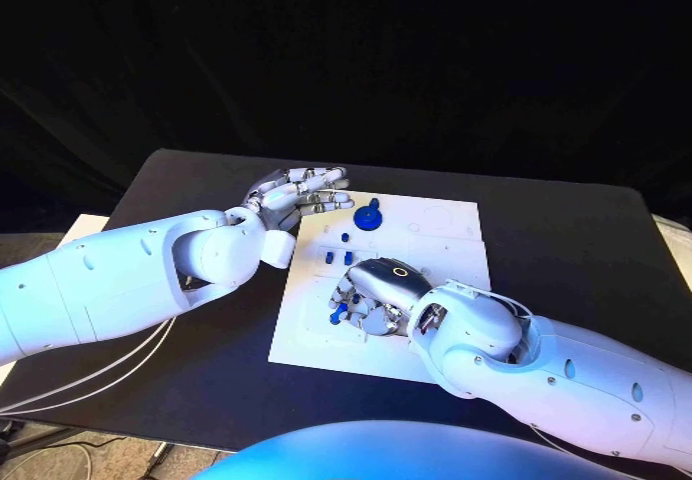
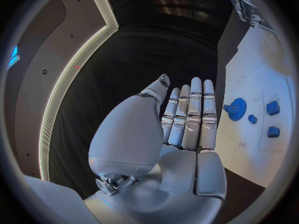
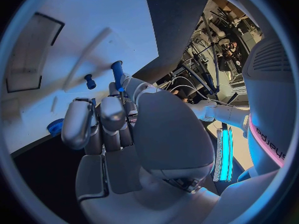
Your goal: Assemble the parts on the task board
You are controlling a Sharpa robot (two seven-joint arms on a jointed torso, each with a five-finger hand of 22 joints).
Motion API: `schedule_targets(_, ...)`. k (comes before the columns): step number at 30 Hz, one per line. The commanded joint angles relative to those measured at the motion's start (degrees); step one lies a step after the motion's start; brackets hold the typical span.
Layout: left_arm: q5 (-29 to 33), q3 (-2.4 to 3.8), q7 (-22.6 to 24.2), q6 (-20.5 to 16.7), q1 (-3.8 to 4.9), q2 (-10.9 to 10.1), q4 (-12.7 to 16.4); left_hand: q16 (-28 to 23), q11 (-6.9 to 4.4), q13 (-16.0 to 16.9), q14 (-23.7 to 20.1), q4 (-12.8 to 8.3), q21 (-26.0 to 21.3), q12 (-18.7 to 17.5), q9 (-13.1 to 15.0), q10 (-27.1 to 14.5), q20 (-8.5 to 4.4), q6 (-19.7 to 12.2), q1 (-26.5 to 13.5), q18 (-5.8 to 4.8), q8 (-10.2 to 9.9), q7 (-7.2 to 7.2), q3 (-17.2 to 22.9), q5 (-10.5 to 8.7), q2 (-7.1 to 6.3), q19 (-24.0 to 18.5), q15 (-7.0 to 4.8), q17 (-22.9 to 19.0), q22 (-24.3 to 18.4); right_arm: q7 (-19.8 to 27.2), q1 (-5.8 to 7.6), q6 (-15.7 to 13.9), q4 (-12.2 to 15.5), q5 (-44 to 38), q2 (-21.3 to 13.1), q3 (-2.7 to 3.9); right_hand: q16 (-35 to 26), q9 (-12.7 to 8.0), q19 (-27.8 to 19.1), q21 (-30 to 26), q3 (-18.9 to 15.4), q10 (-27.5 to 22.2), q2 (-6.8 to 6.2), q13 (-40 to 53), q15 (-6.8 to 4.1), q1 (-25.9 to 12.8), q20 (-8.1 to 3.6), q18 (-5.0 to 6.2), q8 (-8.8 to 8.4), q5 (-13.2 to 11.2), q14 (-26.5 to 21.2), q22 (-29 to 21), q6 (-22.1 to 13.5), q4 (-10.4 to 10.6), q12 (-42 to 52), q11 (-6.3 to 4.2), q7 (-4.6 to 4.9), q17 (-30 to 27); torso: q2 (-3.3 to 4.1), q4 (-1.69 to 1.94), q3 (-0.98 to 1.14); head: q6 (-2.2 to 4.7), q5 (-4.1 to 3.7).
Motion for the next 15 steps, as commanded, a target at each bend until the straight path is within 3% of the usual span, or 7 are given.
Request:
schedule_targets(1, -0.2, 0.05, 0.4, 1.2, -0.01, 0.1, 0.1, -0.1, 0.31, 0.1, 0.5, 0.3, 0.3, -0.3, 0.0, -0.1, 0.09, -0.4, -0.4, 0.74, -0.3, 0.02, 0.1, 0.22, 0.06, 0.3, -0.06, -0.1, -0.1, 0.0, -0.07, 2.8, -0.2, -1.1, 0.1, -0.08, 0.2, -0.1, -0.1, 0.2, 1.0, 3.4, 0.48, 0.1, 0.14, 0.0, 0.14, -0.05, -0.19, 0.1, 0.4, 0.0, 0.0, -0.7, 0.2, -2.84, 0.22, 0.1, 0.01, -0.02, -0.01, -0.13, -0.05)
schedule_targets(11, -0.2, 0.05, 0.4, 1.2, -0.01, 0.1, 0.1, -0.1, 0.31, 0.1, 0.5, 0.3, 0.3, -0.3, 0.0, -0.1, 0.09, -0.4, -0.4, 0.74, -0.3, 0.02, 0.1, 0.22, 0.06, 0.3, -0.06, -0.1, -0.1, -0.5, -0.07, 3.9, -1.0, -1.9, 0.7, -0.99, 0.0, -0.1, -0.3, 0.1, 1.3, 3.2, 0.28, 0.1, 0.22, -0.7, 0.19, 0.01, -0.32, 0.0, 0.3, -0.2, -0.2, -1.0, -0.1, -2.76, 0.29, -0.2, -0.02, -0.02, -0.03, -0.29, -0.04)
schedule_targets(15, -0.2, 0.05, 0.3, 1.2, -0.01, 0.1, 0.1, -0.1, 0.31, 0.1, 0.5, 0.3, 0.3, -0.3, 0.0, -0.1, 0.09, -0.4, -0.4, 0.74, -0.3, 0.02, 0.1, 0.22, 0.06, 0.3, -0.06, -0.1, -0.1, -0.6, -0.07, 3.0, -1.1, -2.1, 1.0, -1.26, -0.2, -0.5, -0.6, -0.2, 1.5, 1.4, -0.59, -0.2, 0.69, -2.5, 0.48, 0.06, -0.95, 0.2, 0.2, -0.6, -2.0, -1.1, -1.2, -2.20, 0.81, -0.6, -0.02, 0.02, -0.04, -0.30, -0.07)
